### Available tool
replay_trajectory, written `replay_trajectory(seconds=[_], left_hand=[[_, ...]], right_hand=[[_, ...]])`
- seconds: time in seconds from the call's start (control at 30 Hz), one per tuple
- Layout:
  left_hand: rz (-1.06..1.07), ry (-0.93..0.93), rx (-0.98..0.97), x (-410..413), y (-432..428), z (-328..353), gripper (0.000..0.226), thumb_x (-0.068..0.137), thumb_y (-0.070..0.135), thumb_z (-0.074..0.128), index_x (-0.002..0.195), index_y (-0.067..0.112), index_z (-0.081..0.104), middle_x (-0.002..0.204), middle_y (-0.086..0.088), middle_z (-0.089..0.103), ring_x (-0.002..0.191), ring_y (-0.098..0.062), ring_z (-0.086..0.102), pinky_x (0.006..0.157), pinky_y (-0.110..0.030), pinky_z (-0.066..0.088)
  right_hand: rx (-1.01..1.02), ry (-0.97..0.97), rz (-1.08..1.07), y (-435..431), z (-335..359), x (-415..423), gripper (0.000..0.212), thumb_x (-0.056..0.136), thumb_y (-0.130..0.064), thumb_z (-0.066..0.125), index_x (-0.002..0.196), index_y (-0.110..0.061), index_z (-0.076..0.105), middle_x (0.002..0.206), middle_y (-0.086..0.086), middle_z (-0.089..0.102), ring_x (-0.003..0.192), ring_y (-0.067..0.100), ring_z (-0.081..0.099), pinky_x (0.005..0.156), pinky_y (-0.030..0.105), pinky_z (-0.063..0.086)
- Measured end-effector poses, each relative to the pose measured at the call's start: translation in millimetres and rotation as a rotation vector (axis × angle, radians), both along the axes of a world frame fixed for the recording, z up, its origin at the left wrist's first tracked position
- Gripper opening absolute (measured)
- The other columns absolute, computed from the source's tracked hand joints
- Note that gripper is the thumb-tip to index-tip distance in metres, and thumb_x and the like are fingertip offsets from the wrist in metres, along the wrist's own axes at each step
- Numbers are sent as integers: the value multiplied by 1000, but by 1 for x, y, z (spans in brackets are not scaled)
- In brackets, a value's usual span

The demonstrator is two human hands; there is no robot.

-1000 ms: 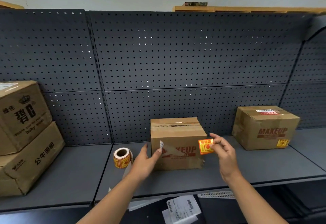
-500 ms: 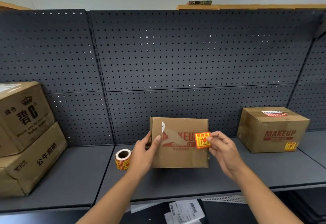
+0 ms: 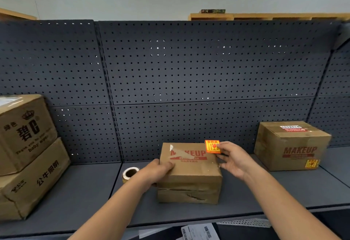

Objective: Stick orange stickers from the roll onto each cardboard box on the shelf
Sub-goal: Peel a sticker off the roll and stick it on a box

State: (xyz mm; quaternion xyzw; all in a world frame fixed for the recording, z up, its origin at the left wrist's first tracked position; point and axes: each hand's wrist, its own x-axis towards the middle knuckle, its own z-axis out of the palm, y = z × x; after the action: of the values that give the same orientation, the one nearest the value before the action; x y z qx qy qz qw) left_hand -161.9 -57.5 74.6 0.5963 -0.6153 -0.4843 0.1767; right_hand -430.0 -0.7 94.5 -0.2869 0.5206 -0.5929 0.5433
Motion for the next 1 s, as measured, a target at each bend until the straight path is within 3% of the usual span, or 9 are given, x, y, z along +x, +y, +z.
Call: replay_trajectory(seconds=[0.13,0.2,0.3,0.37,0.47,0.5,0.63,0.77,1.0], left_hand=[[-3,-79,-70,-1,-1,-7,67,95,60,59,145,19,44,143,-4,51,122,-25,56,104,-40,51],[-2,-195,-211,-3,1,-6,69,95,55,60,151,20,38,148,-6,41,133,-29,47,109,-42,44],[-1,-207,-469,-13,10,3,62,97,36,61,154,26,39,148,-1,40,137,-26,39,114,-43,39],[-27,-132,-578,-21,15,10,51,98,31,59,148,28,48,145,4,45,131,-19,43,109,-37,43],[-67,95,-613,-33,27,23,36,103,28,56,139,30,57,135,13,52,116,-3,52,86,-12,44],[-75,163,-611,-37,31,27,32,105,31,55,137,31,59,131,15,55,113,-1,55,83,-11,45],[-100,506,-438,-53,43,36,24,103,41,59,122,30,69,112,8,74,105,-10,69,86,-25,58],[-25,711,-372,-62,49,39,21,98,23,70,118,20,71,109,-4,75,96,-14,72,81,-25,59],[7,667,-474,-70,50,38,24,94,15,75,117,17,68,100,-6,73,91,-15,72,72,-20,58]], right_hand=[[-66,62,-70,4,-5,0,9,101,-8,60,94,-11,65,100,9,72,104,23,62,92,38,47],[-102,148,-113,8,-6,-1,9,100,-8,61,94,-10,67,100,7,73,103,21,62,96,34,46],[-151,233,-137,14,-1,0,8,100,-7,63,95,-7,70,99,8,73,99,21,63,96,37,51],[-173,267,-122,17,3,2,7,99,-7,64,95,-6,70,99,12,74,96,24,64,96,42,54],[-218,319,-62,22,8,6,6,98,-10,68,99,-5,70,105,19,74,95,26,66,93,45,56],[-242,336,-34,25,10,8,8,97,-11,69,101,-4,70,104,18,75,94,25,66,90,43,56],[-353,399,21,37,15,18,15,96,-13,71,105,-2,69,93,7,74,84,15,67,76,30,56],[-399,412,7,44,18,24,11,95,-13,72,104,-6,71,87,2,74,79,13,67,73,26,56],[-353,584,-150,48,15,24,7,91,-19,79,96,-14,79,86,9,78,76,18,70,71,35,61]])
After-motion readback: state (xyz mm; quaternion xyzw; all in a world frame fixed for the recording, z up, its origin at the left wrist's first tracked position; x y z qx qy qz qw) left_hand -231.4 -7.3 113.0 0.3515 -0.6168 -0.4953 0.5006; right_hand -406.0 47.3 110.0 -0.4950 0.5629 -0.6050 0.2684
